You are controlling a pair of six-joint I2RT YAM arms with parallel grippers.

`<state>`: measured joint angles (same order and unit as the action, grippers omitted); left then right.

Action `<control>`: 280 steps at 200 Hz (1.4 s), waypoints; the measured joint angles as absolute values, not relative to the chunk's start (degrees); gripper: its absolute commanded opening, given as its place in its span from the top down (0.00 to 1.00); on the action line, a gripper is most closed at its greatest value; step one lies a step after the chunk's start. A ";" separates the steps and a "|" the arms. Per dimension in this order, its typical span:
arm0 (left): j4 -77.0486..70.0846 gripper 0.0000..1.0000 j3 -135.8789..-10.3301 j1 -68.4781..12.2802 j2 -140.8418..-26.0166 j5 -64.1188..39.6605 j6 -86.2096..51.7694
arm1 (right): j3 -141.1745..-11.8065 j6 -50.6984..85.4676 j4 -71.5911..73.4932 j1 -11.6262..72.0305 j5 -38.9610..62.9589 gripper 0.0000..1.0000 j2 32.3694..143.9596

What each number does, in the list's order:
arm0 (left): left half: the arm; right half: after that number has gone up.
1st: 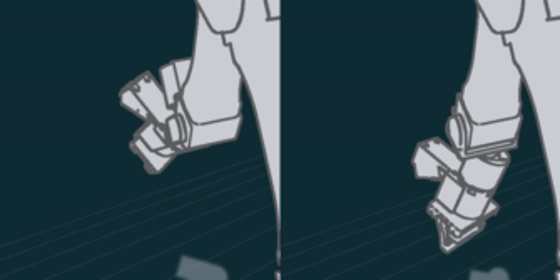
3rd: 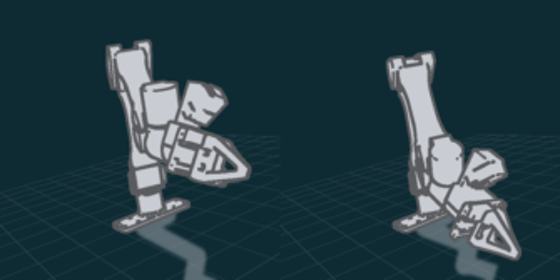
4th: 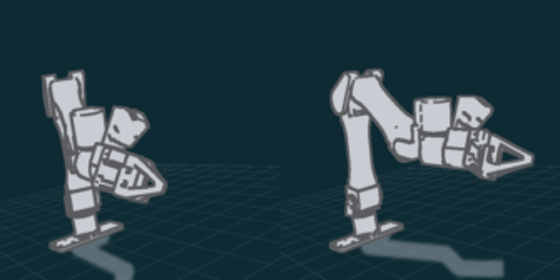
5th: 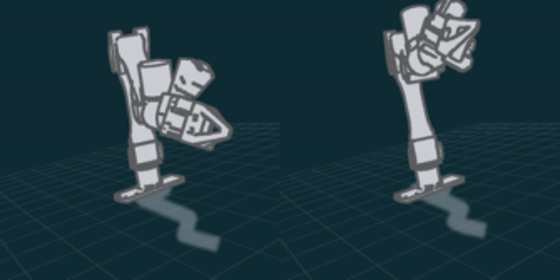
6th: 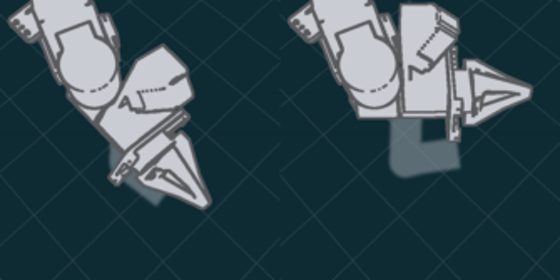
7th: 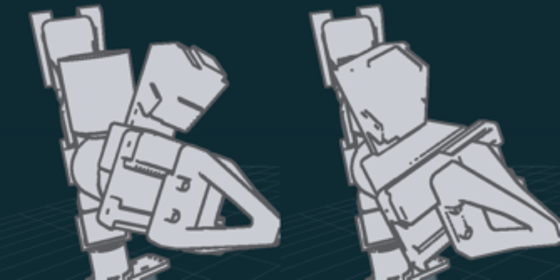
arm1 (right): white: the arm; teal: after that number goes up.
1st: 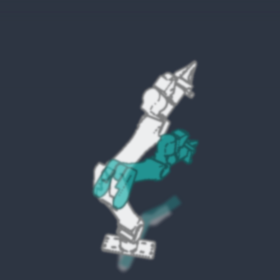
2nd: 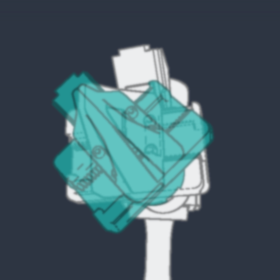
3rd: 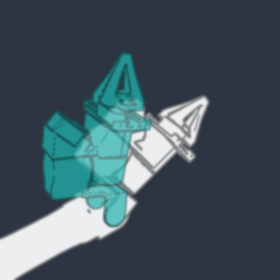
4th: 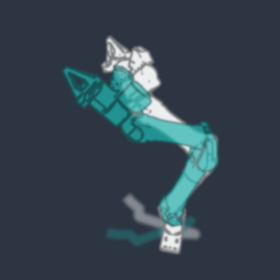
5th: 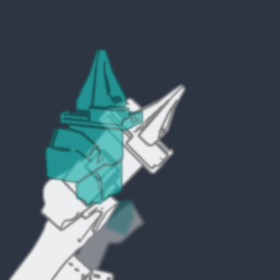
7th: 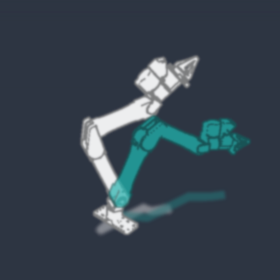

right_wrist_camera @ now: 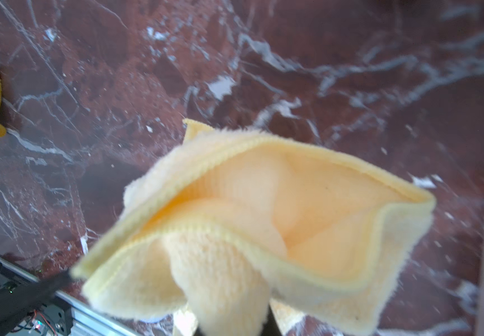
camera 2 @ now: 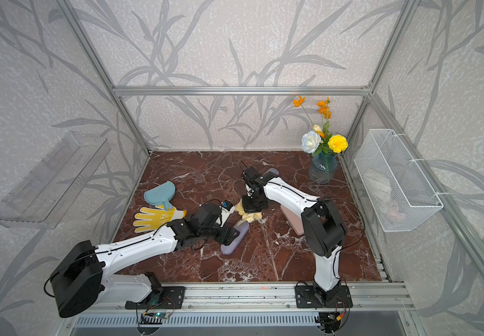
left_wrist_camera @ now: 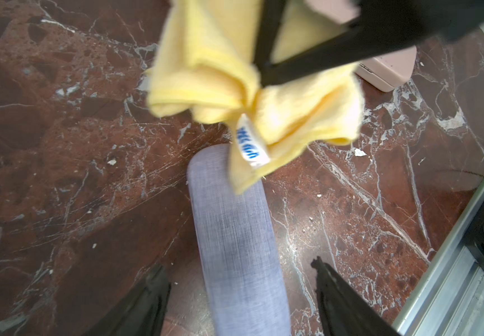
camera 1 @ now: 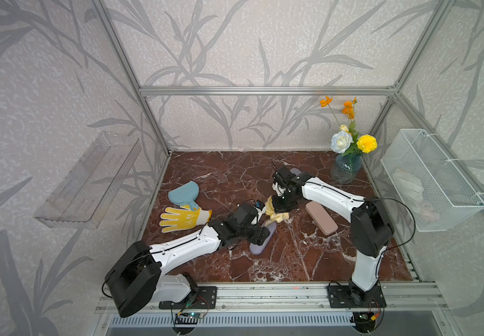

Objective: Wipe the eyeglass case
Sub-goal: Adjust the eyeglass case at the center of the board.

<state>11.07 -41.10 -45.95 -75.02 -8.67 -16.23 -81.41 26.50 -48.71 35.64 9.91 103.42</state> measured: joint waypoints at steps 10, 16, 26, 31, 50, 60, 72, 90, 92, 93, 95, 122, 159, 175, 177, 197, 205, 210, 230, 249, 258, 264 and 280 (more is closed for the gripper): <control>11.27 0.20 -41.10 -45.93 -75.37 -8.64 -16.05 | -79.29 26.50 -49.41 35.44 9.45 1.00 101.08; 11.38 0.20 -41.10 -45.91 -75.77 -8.69 -16.05 | -77.89 26.50 -49.69 35.18 9.21 1.00 99.83; 11.53 0.20 -41.10 -45.80 -76.75 -9.04 -16.16 | -75.90 26.50 -49.87 34.87 9.06 1.00 98.56; 11.55 0.20 -41.10 -45.76 -77.41 -9.34 -16.36 | -74.98 26.52 -49.89 34.83 9.13 1.00 98.24; 10.61 0.19 -40.82 -45.69 -80.07 -11.09 -17.69 | -71.11 27.00 -49.01 34.98 10.70 1.00 98.52; 9.56 0.18 -40.32 -45.67 -81.25 -11.75 -18.35 | -69.41 27.62 -48.51 35.27 11.77 1.00 99.42; 8.60 0.16 -40.01 -45.63 -82.08 -12.19 -19.16 | -67.66 28.34 -47.27 35.83 13.39 1.00 100.73; 7.46 0.16 -40.01 -45.28 -83.05 -12.91 -19.88 | -65.82 29.61 -45.28 37.04 16.01 1.00 102.30; 7.27 0.15 -40.01 -45.25 -83.09 -13.04 -19.99 | -65.67 29.71 -45.10 37.17 16.29 1.00 102.37; 7.22 0.15 -40.01 -45.25 -83.13 -13.08 -19.99 | -65.60 29.80 -45.01 37.21 16.38 1.00 102.39; 7.14 0.16 -40.01 -45.21 -83.22 -13.21 -20.01 | -65.43 30.00 -44.82 37.34 16.62 1.00 102.45; 6.24 0.15 -40.01 -44.91 -83.72 -14.46 -20.43 | -64.25 31.03 -43.27 38.89 19.42 1.00 102.50; 5.72 0.15 -40.03 -44.40 -83.88 -15.42 -20.38 | -62.46 32.82 -42.04 40.32 22.06 1.00 101.84; 5.76 0.15 -40.03 -44.23 -84.29 -15.53 -20.18 | -62.35 33.32 -41.78 40.88 22.85 1.00 101.67; 5.76 0.15 -40.03 -44.21 -84.36 -15.53 -20.18 | -62.33 33.43 -41.71 40.97 22.96 1.00 101.65; 6.42 0.15 -40.03 -44.05 -84.60 -15.25 -19.86 | -62.17 33.76 -41.58 41.17 23.31 1.00 101.51; 6.90 0.14 -40.03 -44.03 -84.51 -14.90 -19.64 | -62.17 33.85 -41.58 41.25 23.40 1.00 101.51; 7.42 0.12 -40.03 -44.03 -84.40 -14.61 -19.53 | -62.17 33.85 -41.60 41.25 23.46 1.00 101.41; 9.13 0.07 -39.86 -44.03 -83.15 -13.63 -19.55 | -62.17 33.71 -41.95 41.23 23.46 1.00 100.75; 9.45 0.06 -39.24 -44.18 -81.71 -13.30 -19.77 | -62.17 33.12 -42.52 40.73 23.40 1.00 99.85; 9.50 0.06 -39.03 -44.47 -81.49 -13.06 -20.01 | -62.17 32.91 -42.87 40.45 23.40 1.00 99.31; 9.43 0.06 -38.74 -44.62 -81.38 -12.80 -20.23 | -62.17 32.71 -43.13 40.16 23.33 1.00 98.91; 9.02 0.07 -37.41 -45.23 -80.95 -12.08 -20.67 | -62.17 32.29 -43.53 39.22 23.14 1.00 98.06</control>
<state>9.02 -37.41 -45.23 -80.95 -12.08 -20.67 -62.17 32.29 -43.53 39.22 23.14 98.06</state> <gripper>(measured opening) 0.940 0.116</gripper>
